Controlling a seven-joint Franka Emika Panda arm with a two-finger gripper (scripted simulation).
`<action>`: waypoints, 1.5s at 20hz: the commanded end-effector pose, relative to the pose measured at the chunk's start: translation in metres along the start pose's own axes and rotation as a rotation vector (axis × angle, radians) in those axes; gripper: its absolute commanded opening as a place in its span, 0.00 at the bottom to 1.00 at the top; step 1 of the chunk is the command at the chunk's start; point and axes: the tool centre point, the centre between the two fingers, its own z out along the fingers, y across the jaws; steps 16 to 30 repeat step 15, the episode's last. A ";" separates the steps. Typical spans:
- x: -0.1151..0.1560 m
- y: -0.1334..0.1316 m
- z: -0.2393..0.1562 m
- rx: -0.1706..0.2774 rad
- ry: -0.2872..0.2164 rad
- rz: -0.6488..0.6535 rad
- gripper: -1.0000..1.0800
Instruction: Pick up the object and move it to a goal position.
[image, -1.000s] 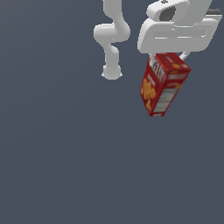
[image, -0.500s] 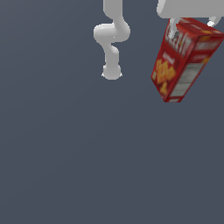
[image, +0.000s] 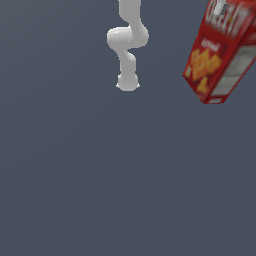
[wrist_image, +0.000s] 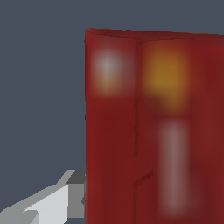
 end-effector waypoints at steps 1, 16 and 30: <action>0.000 -0.004 -0.010 0.000 0.000 0.001 0.00; 0.002 -0.012 -0.028 0.000 0.000 0.001 0.00; 0.002 -0.012 -0.028 0.000 0.000 0.001 0.00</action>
